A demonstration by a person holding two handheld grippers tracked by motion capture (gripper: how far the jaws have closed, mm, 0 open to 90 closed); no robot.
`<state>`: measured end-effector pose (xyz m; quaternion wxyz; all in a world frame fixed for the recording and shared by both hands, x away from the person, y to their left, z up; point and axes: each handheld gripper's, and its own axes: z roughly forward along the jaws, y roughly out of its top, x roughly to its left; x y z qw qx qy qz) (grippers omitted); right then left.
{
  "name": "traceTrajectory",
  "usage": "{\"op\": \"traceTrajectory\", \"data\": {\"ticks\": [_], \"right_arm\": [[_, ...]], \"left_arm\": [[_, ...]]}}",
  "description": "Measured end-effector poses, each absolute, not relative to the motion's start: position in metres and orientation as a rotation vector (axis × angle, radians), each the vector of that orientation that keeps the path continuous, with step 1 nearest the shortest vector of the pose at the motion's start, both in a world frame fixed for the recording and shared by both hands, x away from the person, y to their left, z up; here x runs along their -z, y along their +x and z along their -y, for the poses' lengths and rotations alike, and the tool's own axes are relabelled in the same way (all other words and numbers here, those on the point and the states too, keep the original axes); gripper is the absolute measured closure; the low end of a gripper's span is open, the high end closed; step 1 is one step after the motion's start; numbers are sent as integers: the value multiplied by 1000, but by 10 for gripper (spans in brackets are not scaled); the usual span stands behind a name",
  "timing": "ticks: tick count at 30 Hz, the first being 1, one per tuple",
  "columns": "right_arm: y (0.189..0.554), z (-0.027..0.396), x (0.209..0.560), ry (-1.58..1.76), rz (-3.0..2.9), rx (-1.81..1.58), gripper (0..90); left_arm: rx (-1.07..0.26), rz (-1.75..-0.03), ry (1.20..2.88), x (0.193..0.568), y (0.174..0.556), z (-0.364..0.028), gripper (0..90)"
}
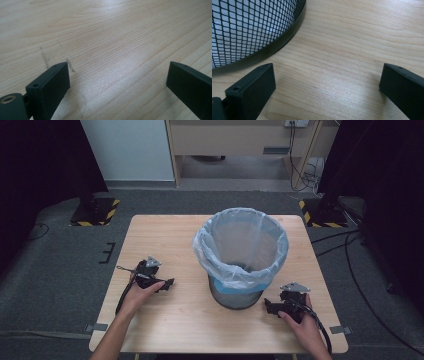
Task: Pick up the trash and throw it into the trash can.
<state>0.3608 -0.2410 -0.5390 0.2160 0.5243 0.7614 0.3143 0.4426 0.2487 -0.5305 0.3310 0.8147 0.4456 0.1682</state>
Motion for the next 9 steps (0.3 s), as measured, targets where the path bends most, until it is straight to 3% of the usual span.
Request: {"op": "traceTrajectory", "data": {"ticks": [9], "right_arm": [[361,241,539,1456,-2107,-871,4]], "left_arm": [[-468,-1142,2129,537,441,-248,19]]}}
